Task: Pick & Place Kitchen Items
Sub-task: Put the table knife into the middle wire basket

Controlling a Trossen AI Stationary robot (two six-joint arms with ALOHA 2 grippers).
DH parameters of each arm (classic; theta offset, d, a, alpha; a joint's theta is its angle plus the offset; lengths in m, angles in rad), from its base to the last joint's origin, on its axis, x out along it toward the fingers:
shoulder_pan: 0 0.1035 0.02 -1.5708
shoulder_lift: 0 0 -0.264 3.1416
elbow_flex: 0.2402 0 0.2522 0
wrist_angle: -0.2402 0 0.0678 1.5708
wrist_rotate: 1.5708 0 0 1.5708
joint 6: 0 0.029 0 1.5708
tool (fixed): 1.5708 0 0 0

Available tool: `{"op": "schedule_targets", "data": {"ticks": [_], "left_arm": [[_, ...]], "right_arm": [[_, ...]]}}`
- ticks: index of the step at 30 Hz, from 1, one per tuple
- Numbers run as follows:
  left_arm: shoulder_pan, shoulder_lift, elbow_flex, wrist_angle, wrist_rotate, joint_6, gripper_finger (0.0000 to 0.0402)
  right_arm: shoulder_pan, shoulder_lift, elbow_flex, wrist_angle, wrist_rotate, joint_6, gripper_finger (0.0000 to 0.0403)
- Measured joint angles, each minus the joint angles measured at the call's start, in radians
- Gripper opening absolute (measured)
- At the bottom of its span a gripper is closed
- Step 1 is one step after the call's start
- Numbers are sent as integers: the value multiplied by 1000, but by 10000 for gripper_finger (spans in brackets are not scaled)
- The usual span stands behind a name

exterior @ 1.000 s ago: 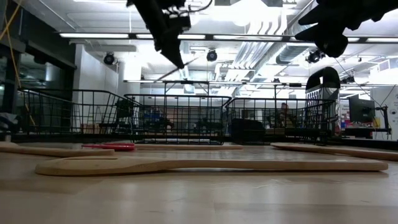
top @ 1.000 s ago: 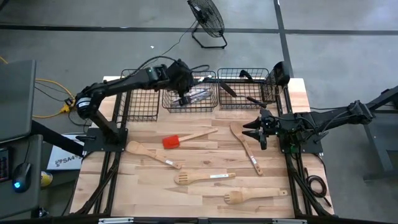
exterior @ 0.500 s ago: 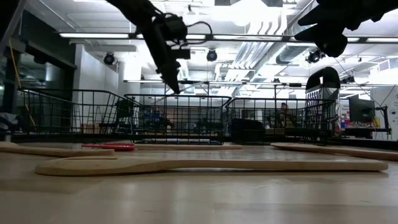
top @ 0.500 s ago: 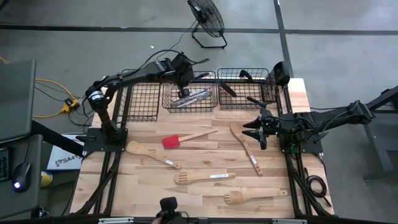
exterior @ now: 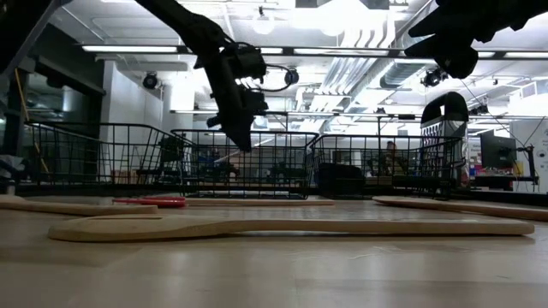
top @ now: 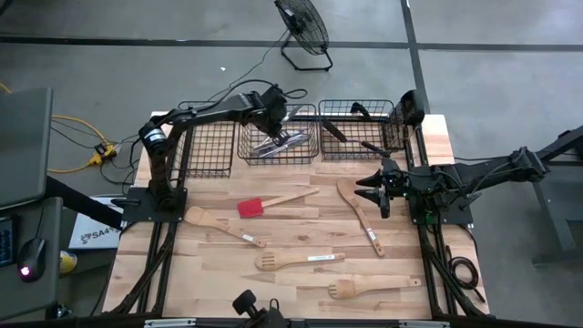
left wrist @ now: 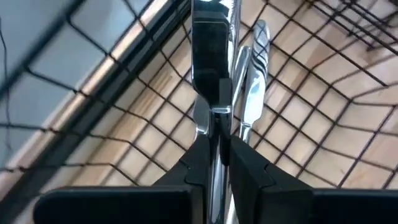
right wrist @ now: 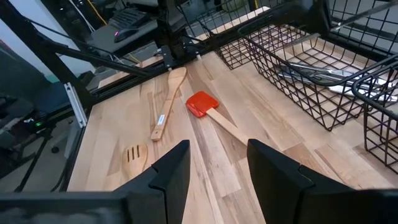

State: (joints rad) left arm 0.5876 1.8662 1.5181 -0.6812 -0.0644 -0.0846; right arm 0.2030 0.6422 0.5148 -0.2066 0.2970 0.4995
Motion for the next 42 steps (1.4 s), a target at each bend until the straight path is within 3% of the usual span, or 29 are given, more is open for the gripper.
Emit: {"op": "schedule_targets", "data": {"ticks": [7,28,42], "left_arm": [[-7,9,0,0,27,-104,31],[-45,45,-9,-68,32,52,31],[-38,109,-5,-10,111,19,31]], "right_arm": [[0,0,0,0,0,3,152],[0,0,0,0,0,5,152],[0,6,0,-5,23,20,152]]}}
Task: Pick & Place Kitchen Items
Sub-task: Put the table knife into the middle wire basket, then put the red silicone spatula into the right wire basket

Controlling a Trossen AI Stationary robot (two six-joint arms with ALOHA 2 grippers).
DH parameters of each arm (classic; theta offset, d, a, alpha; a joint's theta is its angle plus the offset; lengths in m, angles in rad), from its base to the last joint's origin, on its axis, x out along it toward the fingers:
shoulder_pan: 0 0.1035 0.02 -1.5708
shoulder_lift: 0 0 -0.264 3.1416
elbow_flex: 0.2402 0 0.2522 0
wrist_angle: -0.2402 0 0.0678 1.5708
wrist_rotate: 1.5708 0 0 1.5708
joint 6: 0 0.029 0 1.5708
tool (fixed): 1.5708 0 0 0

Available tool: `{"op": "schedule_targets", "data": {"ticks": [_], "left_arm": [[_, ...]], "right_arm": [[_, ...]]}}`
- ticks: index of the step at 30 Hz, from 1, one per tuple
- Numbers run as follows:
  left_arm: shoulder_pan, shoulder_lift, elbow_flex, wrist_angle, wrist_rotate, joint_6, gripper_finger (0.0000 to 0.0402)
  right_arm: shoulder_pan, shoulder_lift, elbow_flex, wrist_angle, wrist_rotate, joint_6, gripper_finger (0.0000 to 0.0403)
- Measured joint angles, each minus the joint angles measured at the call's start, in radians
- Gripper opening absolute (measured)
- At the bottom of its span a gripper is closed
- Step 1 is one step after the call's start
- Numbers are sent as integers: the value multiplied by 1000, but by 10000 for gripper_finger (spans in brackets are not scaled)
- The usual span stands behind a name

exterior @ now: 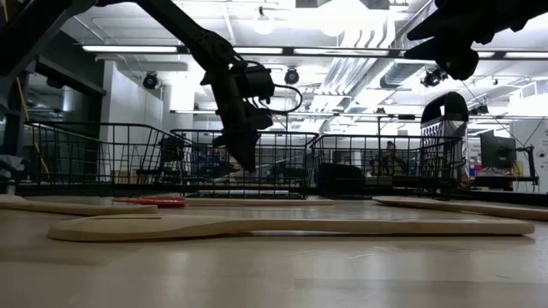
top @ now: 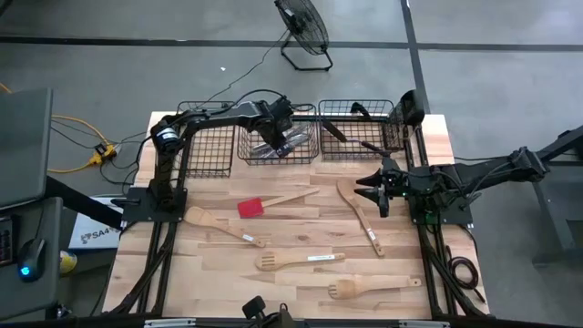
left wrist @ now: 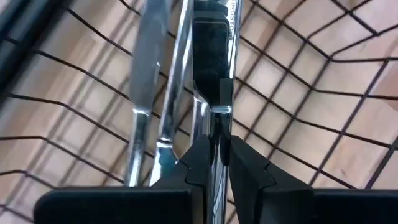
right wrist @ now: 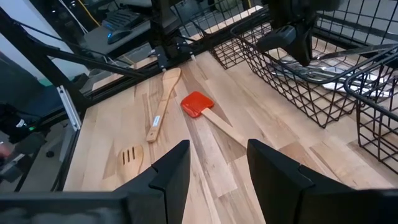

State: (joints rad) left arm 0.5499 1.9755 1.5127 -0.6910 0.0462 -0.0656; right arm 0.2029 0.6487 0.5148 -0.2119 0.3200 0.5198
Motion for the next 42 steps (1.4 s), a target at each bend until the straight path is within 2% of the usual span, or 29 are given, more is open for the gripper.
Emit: {"op": "schedule_targets", "data": {"ticks": [14,22,36,42], "left_arm": [[-1,28,-6,-8,-42,39,31],[0,28,-5,-11,-62,36,66],[0,27,-5,-14,-64,36,73],[0,25,76,-95,-67,41,74]], "right_arm": [[0,28,0,-2,3,7,152],[0,28,0,-1,3,7,152],[0,28,0,-1,-6,8,152],[0,28,0,-1,-6,28,152]]}}
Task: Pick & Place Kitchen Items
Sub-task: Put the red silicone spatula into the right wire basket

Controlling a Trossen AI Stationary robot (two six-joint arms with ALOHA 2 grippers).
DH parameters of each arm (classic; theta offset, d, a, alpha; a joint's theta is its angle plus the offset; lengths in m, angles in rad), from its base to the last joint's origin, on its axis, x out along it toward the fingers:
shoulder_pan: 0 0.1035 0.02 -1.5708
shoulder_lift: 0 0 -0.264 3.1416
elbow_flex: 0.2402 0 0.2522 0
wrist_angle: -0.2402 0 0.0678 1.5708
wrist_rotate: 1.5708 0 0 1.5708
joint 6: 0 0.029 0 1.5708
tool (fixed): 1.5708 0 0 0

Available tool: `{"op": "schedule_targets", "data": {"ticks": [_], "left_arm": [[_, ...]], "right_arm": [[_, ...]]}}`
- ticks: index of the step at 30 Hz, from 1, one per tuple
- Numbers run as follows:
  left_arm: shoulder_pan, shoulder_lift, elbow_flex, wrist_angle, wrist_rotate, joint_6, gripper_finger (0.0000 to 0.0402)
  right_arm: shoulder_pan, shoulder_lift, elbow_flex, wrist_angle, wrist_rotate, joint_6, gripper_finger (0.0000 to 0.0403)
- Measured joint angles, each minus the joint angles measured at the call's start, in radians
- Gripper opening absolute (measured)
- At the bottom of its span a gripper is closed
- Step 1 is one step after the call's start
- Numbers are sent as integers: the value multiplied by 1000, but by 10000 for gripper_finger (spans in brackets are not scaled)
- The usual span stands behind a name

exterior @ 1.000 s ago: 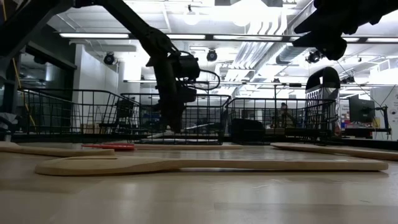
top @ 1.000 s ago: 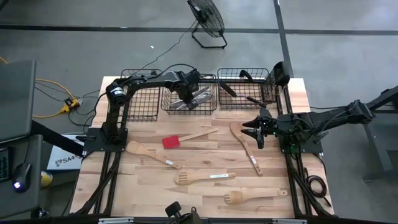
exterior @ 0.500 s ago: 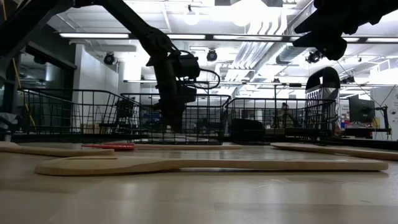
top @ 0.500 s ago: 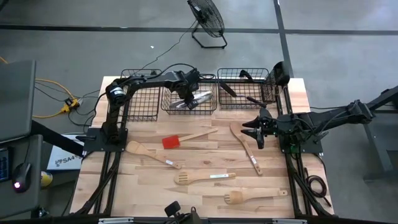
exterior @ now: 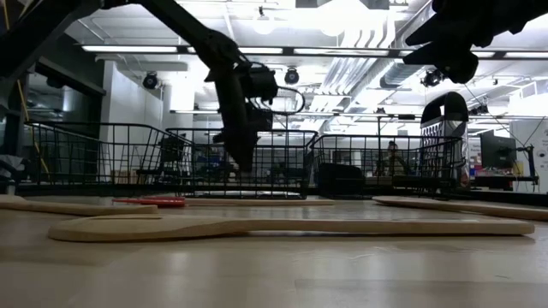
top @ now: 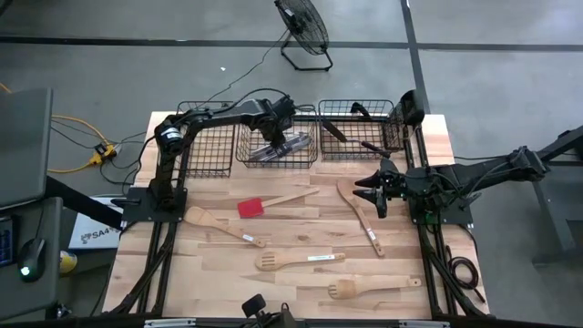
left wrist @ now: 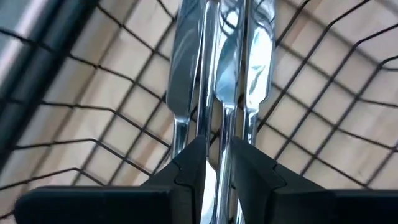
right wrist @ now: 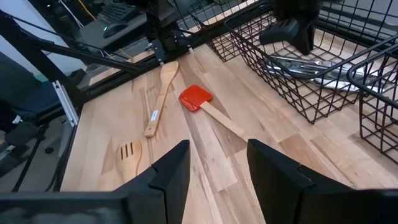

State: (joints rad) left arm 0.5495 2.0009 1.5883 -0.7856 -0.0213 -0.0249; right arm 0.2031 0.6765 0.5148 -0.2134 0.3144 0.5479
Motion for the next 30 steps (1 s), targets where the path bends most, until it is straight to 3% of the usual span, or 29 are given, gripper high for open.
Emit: {"op": "schedule_targets", "data": {"ticks": [7,20,30], "left_arm": [[-16,-4,110,-74,-42,29,74],[-51,-165,121,-152,-103,51,74],[-192,-302,120,-226,-206,49,74]], "right_arm": [[0,-2,0,-14,0,9,152],[-1,-20,0,-94,39,119,152],[-28,-79,-1,-141,50,213,152]]}}
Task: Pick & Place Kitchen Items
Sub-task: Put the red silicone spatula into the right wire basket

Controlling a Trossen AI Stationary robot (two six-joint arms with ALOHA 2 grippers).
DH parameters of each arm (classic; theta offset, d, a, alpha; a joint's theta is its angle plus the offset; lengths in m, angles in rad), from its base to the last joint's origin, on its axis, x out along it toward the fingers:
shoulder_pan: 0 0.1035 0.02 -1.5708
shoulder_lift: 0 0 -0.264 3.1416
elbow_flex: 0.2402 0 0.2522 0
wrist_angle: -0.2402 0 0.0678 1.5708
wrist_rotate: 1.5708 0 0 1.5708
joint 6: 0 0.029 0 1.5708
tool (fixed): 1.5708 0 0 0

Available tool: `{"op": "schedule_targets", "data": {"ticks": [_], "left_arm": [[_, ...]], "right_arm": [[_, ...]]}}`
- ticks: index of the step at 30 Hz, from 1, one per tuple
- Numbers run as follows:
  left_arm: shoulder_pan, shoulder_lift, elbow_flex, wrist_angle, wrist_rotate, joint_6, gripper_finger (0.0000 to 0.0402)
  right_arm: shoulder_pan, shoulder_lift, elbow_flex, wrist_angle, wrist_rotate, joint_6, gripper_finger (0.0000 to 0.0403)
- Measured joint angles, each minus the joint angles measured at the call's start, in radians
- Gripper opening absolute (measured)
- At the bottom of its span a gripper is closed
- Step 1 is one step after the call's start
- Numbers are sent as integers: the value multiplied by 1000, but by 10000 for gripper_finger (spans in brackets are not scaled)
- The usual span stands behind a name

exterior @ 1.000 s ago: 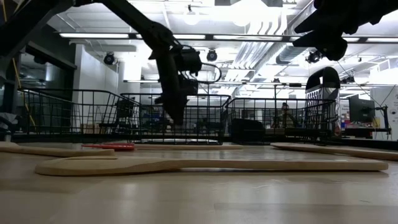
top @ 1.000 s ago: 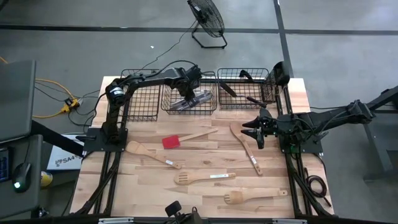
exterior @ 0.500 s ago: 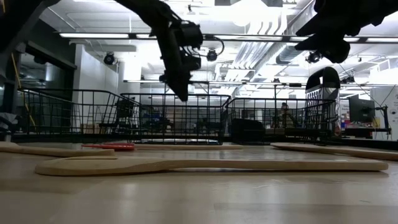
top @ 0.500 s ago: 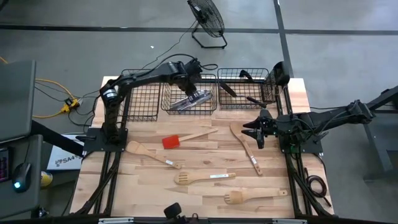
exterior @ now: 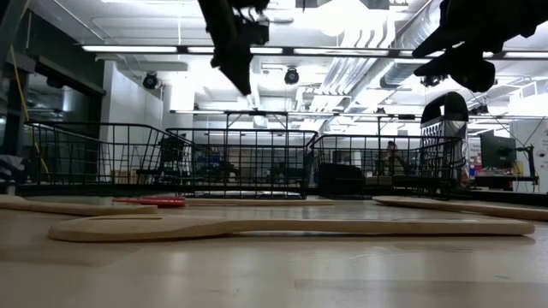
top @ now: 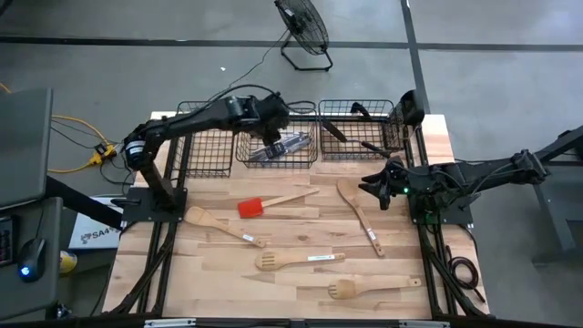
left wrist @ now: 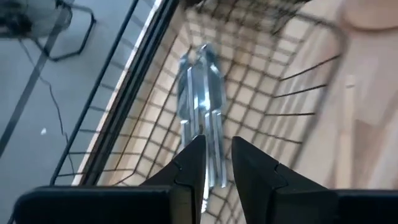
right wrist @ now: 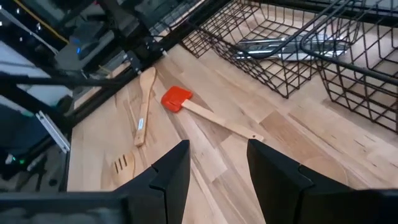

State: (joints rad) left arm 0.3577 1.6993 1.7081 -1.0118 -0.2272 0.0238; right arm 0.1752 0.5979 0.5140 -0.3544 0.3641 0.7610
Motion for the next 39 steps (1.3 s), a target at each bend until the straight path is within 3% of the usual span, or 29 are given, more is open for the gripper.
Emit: {"op": "schedule_targets", "data": {"ticks": [13,18,26,34,39], "left_arm": [[-176,-51,-16,34,-17,-26,74],[-204,-88,-188,42,6,-139,74],[-307,-149,-492,203,63,-285,74],[-355,-95,-557,274,78,-310,77],[-353,-33,-558,301,175,-274,121]], "right_arm": [[-32,-32,0,-16,-56,-10,152],[-32,-35,0,-44,-88,-13,152],[-32,-37,1,-47,-83,-47,152],[-32,-37,1,-46,-80,-50,152],[-32,-37,1,-49,-79,-50,152]]}}
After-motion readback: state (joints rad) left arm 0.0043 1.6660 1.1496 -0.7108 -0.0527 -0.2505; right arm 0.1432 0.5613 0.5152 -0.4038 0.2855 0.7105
